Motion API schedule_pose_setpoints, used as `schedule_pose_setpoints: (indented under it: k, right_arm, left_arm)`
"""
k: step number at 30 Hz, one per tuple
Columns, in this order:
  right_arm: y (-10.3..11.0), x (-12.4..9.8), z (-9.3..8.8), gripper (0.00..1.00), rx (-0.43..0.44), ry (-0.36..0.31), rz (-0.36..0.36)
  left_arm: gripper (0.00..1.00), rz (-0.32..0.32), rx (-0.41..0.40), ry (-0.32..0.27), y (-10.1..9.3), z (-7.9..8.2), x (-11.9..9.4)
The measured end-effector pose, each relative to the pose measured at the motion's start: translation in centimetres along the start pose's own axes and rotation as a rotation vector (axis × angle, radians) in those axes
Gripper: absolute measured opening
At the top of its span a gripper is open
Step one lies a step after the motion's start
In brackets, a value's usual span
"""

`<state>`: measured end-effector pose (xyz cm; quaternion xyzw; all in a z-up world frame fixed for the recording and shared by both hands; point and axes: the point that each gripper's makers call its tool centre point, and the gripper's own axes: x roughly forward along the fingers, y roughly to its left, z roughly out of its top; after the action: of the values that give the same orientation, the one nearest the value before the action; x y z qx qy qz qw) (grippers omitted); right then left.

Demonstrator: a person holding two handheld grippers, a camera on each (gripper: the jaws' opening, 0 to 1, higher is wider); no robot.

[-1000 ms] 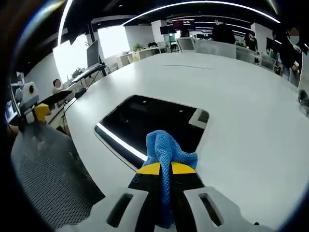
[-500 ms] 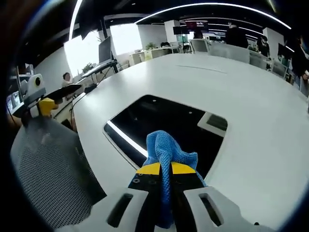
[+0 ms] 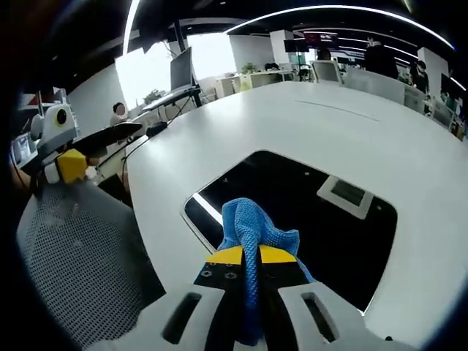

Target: Wipe the mirror surface with the cleaning cloth until all visible marks leave the cleaned area.

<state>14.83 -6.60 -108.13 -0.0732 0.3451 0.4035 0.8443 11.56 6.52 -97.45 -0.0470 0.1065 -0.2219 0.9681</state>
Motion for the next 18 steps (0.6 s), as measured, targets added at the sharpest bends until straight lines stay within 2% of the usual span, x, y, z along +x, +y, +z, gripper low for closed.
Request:
schedule_pose_setpoints:
  k: [4, 12, 18]
  right_arm:
    - [1.1, 0.8, 0.5, 0.0, 0.004, 0.0, 0.025]
    - [4.2, 3.1, 1.9, 0.0, -0.054, 0.007, 0.088]
    - [5.5, 4.2, 2.6, 0.0, -0.04, 0.015, 0.12]
  left_arm:
    - [0.84, 0.003, 0.0, -0.001, 0.1, 0.0, 0.0]
    - [0.84, 0.007, -0.001, -0.002, 0.1, 0.1, 0.0]
    - [0.83, 0.011, -0.002, -0.004, 0.2, 0.1, 0.0]
